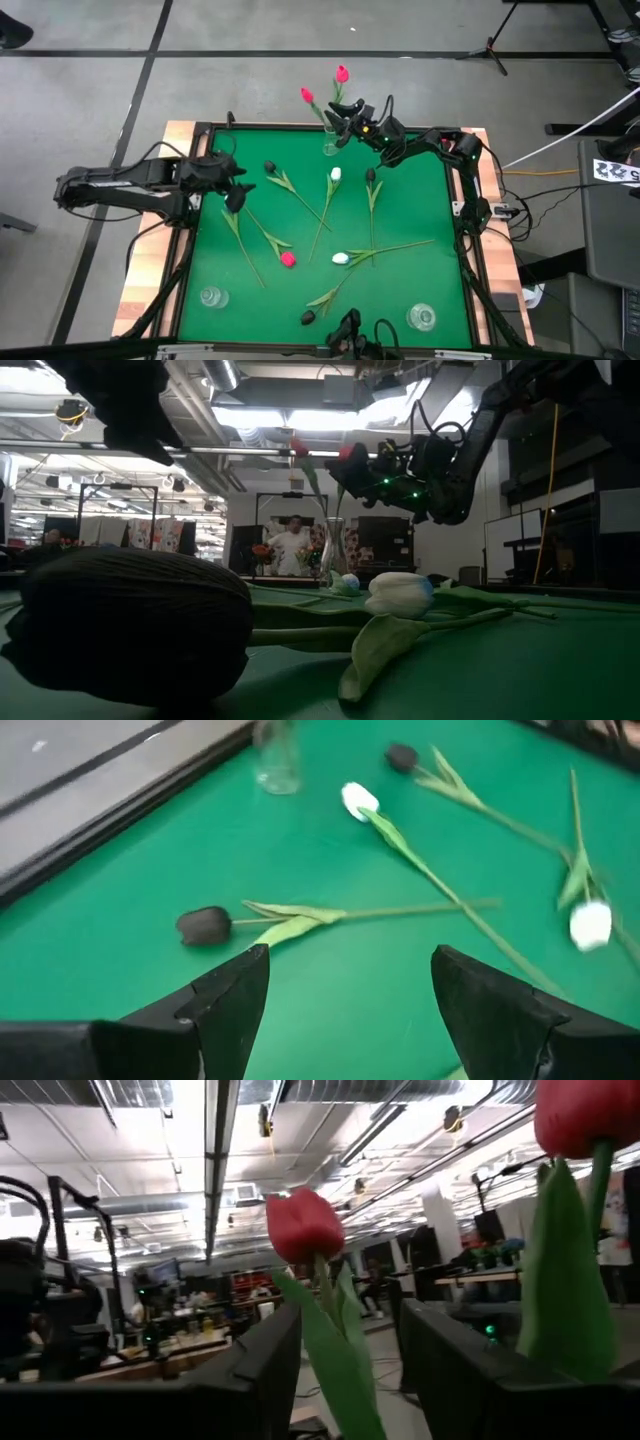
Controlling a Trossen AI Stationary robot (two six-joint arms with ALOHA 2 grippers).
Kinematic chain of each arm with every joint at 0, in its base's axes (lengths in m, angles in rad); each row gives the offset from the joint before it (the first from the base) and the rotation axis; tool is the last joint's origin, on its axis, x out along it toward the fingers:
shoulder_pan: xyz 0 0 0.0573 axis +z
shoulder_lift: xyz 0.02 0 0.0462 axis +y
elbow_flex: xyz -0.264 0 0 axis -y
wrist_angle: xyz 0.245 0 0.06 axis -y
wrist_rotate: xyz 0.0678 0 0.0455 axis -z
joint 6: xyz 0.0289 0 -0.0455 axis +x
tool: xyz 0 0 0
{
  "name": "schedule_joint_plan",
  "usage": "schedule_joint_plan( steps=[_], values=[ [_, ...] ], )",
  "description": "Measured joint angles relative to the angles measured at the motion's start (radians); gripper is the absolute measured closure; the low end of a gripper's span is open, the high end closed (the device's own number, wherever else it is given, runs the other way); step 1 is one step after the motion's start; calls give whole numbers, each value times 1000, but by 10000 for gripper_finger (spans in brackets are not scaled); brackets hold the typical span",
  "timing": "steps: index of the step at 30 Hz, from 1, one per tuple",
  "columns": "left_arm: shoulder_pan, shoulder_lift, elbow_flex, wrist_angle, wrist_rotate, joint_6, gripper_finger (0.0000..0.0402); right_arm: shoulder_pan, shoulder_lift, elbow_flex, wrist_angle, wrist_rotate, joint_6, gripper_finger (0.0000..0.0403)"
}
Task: Sort flowers into vase by color
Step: Put the red tulip into the top transparent vase
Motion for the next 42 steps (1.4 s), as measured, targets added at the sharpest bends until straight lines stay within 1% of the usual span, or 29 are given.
schedule_joint_plan(
  steps=[4, 7, 13, 19, 23, 28, 32, 35, 42],
  values=[
    [0, 31, 0, 1, 97, 192, 128, -1, 0, 0, 0, -30, 21, 230],
    [0, 80, 0, 1, 176, 311, 128, -1, 0, 0, 0, -45, 41, 230],
    [0, 234, 0, 1, 331, 464, 128, 1, -1, 0, 0, -55, 46, 230],
    [8, 372, -4, 12, 387, 617, 128, 0, -1, 0, 0, -67, 58, 230],
    [38, 425, -56, 42, 426, 672, 128, 0, -1, 0, 0, -93, 74, 230],
    [75, 448, -131, 164, 438, 704, 128, 0, -1, 0, 0, -106, 78, 230],
    [85, 471, -140, 191, 473, 725, 128, 0, -1, 0, 0, -106, 82, 230],
    [72, 502, -140, 187, 519, 722, 128, 0, -1, 0, 0, -106, 82, 230],
    [18, 627, -140, 189, 516, 750, 128, 0, -1, 0, 0, -106, 81, 230]
  ],
)
